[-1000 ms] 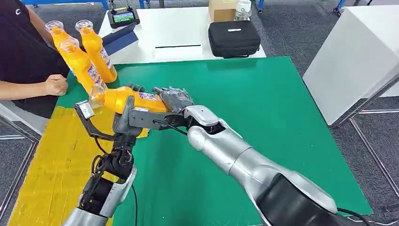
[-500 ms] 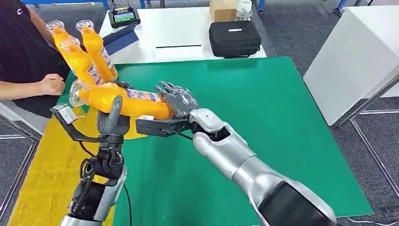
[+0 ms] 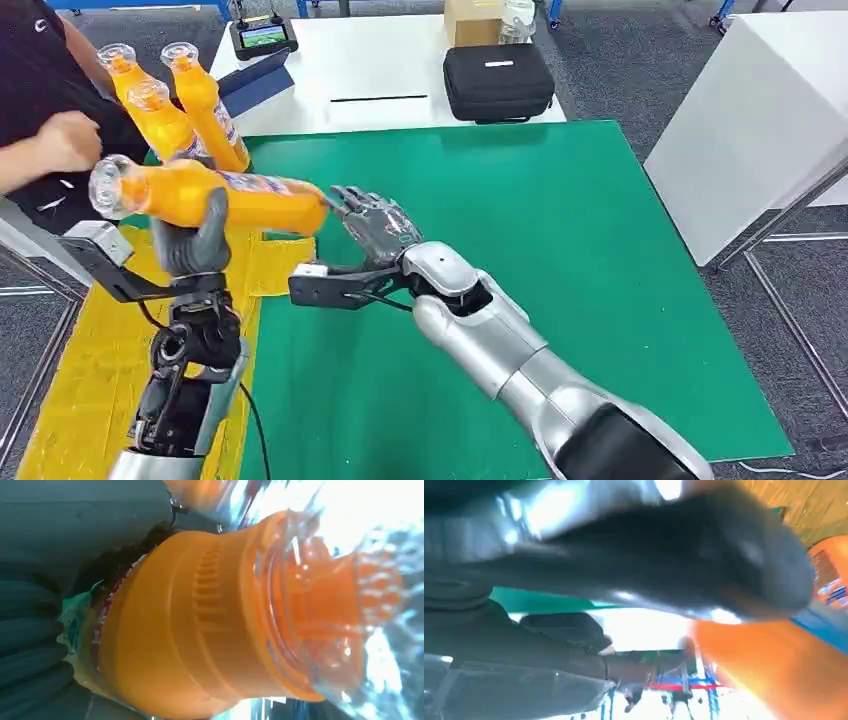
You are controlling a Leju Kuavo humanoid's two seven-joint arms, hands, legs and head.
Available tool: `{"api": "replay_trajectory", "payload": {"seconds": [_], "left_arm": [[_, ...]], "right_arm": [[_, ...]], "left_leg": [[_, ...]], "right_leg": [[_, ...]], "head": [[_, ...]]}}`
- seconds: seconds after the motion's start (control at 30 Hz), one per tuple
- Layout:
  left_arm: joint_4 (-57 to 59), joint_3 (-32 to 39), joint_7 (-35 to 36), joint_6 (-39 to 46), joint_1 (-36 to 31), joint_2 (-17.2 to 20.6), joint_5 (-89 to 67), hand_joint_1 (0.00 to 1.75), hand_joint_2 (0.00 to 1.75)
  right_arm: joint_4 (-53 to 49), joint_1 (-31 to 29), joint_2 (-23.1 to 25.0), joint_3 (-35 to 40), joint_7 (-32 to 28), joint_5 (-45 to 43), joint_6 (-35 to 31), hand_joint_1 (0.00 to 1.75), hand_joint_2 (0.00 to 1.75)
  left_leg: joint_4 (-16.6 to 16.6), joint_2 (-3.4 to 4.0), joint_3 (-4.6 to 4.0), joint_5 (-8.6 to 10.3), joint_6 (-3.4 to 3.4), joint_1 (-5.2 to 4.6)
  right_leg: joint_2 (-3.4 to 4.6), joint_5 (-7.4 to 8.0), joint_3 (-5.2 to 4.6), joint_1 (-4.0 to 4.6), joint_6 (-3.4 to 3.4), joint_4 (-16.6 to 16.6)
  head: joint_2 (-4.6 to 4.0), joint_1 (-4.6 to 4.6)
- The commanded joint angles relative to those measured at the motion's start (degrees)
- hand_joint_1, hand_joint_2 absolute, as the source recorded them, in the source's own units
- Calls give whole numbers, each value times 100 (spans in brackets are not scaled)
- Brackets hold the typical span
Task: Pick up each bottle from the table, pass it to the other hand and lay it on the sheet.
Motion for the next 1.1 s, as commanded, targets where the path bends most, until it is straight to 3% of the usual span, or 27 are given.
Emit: {"api": "replay_trajectory", "payload": {"seconds": [0.03, 0.13, 0.3, 0.43, 0.53, 0.63, 0.77, 0.87, 0.93, 0.97, 1.03, 1.1], "left_arm": [[888, 807, -522, 924, -580, 609, -1267, 175, 175], [920, 731, -603, 1161, -572, 633, -1499, 175, 175], [1339, 487, -672, 1844, -560, 958, -2290, 175, 175], [1898, -68, -50, 2174, -505, 1152, -4102, 175, 175], [2116, -203, 421, 2174, -337, 1121, -5598, 175, 175], [2226, -327, 490, 2174, -272, 1130, -5793, 175, 175], [2852, -1007, 1083, 1910, 99, 1297, -7146, 175, 175], [3738, -1434, 1237, 1842, 53, 1227, -7378, 175, 175], [4110, -1534, 1261, 1951, -35, 1183, -7424, 175, 175], [4362, -1597, 1210, 1948, -133, 1165, -7379, 175, 175], [4767, -1680, 1336, 1531, -275, 1110, -7319, 175, 175], [4787, -1686, 1346, 1539, -283, 1103, -7325, 175, 175]], "right_arm": [[-2037, 780, -1261, -160, -228, -201, 32, 0, 0], [-2025, 791, -1263, -183, -219, -208, 31, 0, 0], [-2466, 1215, -1728, -508, -202, -219, -144, 0, 0], [-2716, 1587, -2031, -833, -191, -206, -297, 0, 0], [-2853, 1689, -2134, -1023, -159, -232, -343, 0, 0], [-2925, 1750, -2194, -1105, -148, -253, -355, 0, 0], [-3085, 1904, -2468, -1414, -290, -503, -474, 0, 0], [-3055, 1867, -2473, -1581, -435, -697, -450, 0, 0], [-3016, 1818, -2427, -1585, -448, -696, -442, 0, 0], [-3002, 1793, -2397, -1572, -458, -695, -436, 0, 0], [-2924, 1703, -2333, -1514, -461, -696, -382, 0, 0], [-2912, 1676, -2317, -1505, -457, -696, -369, 0, 0]], "left_leg": [[-10, -32, 39, -4, -3, -1], [-1, -13, 13, -2, 1, -1], [-7, -29, 20, 0, -1, -4], [-10, -24, 18, 1, -1, -4], [-17, -38, 44, -3, -1, -10], [-8, -15, 15, -1, 1, -10], [-15, -7, 32, -6, 0, -12], [-26, -21, 57, -6, 0, -18], [-9, -11, 20, -3, 1, -12], [-14, -11, 55, -13, 0, -15], [-8, -4, 32, -8, 0, -13], [-6, -5, 31, -9, -2, -11]], "right_leg": [[-39, -17, 51, 1, -2, -9], [-17, -6, 19, 0, 0, -2], [-34, -11, 30, -3, -1, -7], [-29, -8, 28, -3, -1, -11], [-45, -18, 55, -7, -1, -15], [-19, -7, 21, -9, 1, -6], [-12, -10, 36, -10, 0, -11], [-29, -17, 62, -15, -1, -19], [-14, -7, 24, -11, 1, -8], [-19, -18, 60, -12, -1, -12], [-10, -11, 34, -10, -1, -6], [-12, -12, 34, -8, -3, -4]], "head": [[0, -2], [0, 2], [0, 2], [0, 2], [0, 0], [0, 0], [0, 2], [0, 0], [0, 0], [0, 2], [0, 0], [0, 0]]}}
